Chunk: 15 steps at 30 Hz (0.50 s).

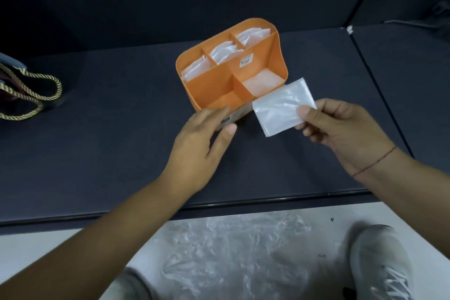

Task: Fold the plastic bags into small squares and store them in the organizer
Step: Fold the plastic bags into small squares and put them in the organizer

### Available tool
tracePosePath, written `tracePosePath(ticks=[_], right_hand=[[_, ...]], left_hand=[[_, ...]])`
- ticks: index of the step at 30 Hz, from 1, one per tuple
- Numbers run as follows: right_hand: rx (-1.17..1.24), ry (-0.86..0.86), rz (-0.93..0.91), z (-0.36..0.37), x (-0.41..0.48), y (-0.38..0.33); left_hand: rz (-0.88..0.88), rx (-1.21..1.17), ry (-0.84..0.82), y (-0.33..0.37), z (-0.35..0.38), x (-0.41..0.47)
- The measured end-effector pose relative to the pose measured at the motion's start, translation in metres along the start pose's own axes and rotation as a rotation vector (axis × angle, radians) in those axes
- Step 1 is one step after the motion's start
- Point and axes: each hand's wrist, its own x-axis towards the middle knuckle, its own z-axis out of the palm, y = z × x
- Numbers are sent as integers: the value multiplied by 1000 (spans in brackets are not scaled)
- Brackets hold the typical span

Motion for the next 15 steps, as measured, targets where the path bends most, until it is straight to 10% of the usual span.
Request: tracePosePath(ticks=[6,15], right_hand=[[26,-13,-95,4,24,-19],[-755,182,-167,27,63,5]], left_hand=[[-10,-19,0,16,2,-47],[-44,339,228,3,-7,-19]])
